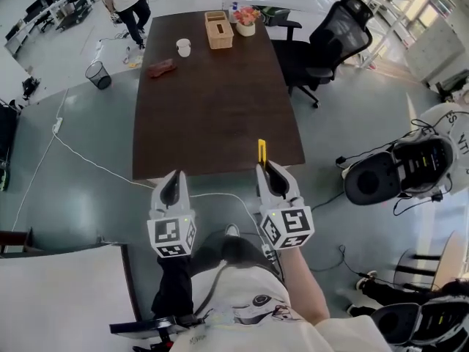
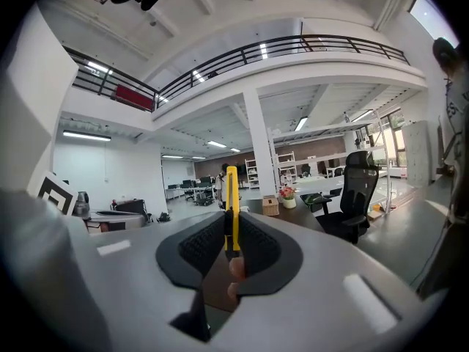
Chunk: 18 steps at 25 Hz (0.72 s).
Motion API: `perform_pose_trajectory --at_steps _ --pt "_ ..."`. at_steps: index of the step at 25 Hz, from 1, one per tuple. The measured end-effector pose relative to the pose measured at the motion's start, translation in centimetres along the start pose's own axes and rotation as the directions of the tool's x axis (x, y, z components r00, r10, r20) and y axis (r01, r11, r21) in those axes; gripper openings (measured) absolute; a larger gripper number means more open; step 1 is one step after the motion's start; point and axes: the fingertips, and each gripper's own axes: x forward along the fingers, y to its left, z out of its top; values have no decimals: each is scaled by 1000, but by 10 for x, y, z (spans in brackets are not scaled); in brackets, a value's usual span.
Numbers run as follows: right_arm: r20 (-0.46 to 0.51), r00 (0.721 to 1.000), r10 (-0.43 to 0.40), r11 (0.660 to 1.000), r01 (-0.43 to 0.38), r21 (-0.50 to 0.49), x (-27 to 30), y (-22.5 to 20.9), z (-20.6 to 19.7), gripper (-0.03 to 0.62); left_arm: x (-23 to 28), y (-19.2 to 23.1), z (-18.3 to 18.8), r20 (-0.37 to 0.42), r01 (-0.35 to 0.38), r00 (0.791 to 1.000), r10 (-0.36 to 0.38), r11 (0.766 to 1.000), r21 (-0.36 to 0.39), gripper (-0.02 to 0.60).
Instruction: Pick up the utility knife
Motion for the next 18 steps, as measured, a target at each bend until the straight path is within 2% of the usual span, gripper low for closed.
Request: perform_pose_trajectory --at_steps 4,11,18 --pt "20 1000 -13 1000 13 1 -23 21 -3 58 -29 -1 -5 20 26 999 -26 1000 -2 -3" --pt "31 999 -12 1000 11 15 -75 77 -8 58 -107 9 -14 15 24 1000 -24 1000 -20 -3" --pt "31 999 -16 1000 16 9 -122 98 -13 58 -148 -15 -20 14 63 998 -63 997 -43 -3"
